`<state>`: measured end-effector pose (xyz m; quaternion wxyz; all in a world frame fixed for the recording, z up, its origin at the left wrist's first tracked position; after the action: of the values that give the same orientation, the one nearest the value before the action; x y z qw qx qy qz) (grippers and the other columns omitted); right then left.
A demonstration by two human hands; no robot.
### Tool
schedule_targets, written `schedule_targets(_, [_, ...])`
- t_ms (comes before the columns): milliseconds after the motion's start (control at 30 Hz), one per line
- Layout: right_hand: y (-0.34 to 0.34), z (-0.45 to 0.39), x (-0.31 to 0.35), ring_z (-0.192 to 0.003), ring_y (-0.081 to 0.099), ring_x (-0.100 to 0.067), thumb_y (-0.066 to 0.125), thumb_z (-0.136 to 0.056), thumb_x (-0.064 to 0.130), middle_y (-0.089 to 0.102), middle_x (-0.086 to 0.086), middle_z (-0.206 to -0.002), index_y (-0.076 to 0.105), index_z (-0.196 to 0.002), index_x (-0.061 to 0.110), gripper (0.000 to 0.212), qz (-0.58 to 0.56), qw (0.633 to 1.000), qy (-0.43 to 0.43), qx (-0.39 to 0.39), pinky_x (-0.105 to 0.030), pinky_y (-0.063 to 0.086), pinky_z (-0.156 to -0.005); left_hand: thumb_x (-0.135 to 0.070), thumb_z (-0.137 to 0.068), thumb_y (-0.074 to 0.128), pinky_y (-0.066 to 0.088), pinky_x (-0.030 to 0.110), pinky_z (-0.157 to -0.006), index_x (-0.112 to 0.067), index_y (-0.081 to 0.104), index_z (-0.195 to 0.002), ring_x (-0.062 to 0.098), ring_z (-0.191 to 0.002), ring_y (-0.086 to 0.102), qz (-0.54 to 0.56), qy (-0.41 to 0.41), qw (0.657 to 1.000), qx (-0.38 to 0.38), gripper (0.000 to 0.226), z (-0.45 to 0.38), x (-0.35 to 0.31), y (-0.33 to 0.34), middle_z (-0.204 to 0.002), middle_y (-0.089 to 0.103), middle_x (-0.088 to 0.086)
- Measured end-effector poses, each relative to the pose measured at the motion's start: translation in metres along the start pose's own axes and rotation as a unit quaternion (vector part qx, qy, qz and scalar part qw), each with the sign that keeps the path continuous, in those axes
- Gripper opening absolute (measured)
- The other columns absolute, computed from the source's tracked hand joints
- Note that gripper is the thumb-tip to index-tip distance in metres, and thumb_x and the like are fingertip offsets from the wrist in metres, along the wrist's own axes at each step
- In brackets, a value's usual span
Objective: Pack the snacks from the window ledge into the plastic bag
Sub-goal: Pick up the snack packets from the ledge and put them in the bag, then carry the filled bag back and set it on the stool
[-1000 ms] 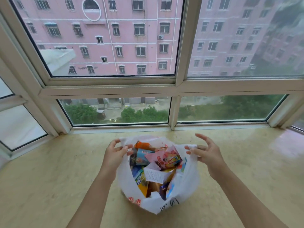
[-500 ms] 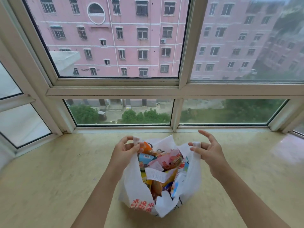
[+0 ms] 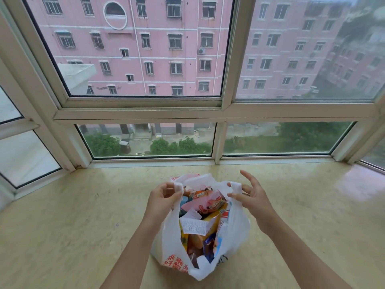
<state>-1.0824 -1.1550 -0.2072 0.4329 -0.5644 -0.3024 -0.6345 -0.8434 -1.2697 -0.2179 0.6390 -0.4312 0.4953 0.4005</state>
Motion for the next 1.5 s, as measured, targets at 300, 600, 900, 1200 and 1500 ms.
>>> schedule_targets(300, [0.015,0.003,0.001,-0.100,0.068,-0.022,0.062,-0.087,0.001,0.073,0.000,-0.105,0.046,-0.123,0.041,0.057,-0.012,0.999,0.010,0.035,-0.054,0.047,-0.097,-0.018,-0.077,0.078,0.051,0.020,-0.059,-0.018,0.067,-0.092,0.013,-0.078,0.065,-0.082,0.026,0.996,-0.005,0.018,-0.002,-0.002,0.015,-0.084,0.069,-0.002])
schedule_targets(600, [0.047,0.002,-0.002,-0.083,0.070,-0.016,0.055,-0.094,0.015,0.074,-0.004,-0.098,0.056,-0.118,0.028,0.027,-0.002,0.995,0.058,0.079,-0.027,0.055,-0.073,-0.003,-0.093,0.054,0.058,0.032,-0.079,-0.018,0.067,-0.111,0.021,-0.092,0.069,0.050,-0.005,0.994,0.101,0.026,0.005,0.006,0.050,-0.105,0.072,-0.001])
schedule_targets(900, [0.079,-0.004,-0.012,-0.080,0.070,-0.017,0.054,-0.096,0.027,0.072,-0.005,-0.095,0.055,-0.119,0.030,0.024,-0.005,0.989,0.098,0.108,-0.030,0.053,-0.072,-0.009,-0.089,0.063,0.055,0.023,-0.071,-0.023,0.070,-0.103,0.006,-0.080,0.066,-0.062,0.071,0.984,0.152,0.021,0.010,-0.004,0.056,-0.093,0.070,-0.011])
schedule_targets(1200, [0.082,0.003,-0.014,-0.087,0.064,-0.027,0.065,-0.084,0.006,0.071,-0.020,-0.096,0.059,-0.119,0.029,0.042,-0.035,0.993,0.086,0.077,-0.044,0.048,-0.086,-0.029,-0.079,0.075,0.051,0.026,-0.082,-0.032,0.072,-0.100,0.001,-0.091,0.058,-0.215,0.124,0.963,0.105,0.022,-0.006,-0.001,0.051,-0.097,0.059,-0.014])
schedule_targets(1500, [0.065,0.007,-0.010,-0.082,0.071,-0.027,0.062,-0.085,-0.001,0.073,-0.015,-0.091,0.061,-0.110,0.024,0.036,-0.024,0.995,0.097,0.001,-0.037,0.055,-0.072,-0.037,-0.088,0.065,0.049,0.017,-0.080,-0.036,0.062,-0.117,0.002,-0.101,0.062,0.009,-0.011,0.998,0.056,0.029,0.015,0.040,0.014,-0.110,0.067,-0.015])
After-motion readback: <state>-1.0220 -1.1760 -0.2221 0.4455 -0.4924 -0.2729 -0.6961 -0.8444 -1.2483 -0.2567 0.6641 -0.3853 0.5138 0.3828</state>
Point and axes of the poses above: each hand's wrist, its own z-axis away from the middle knuckle, its own y-axis out of the palm, x = y × z, the point moved 7 cm from there along -z, towards the middle knuckle
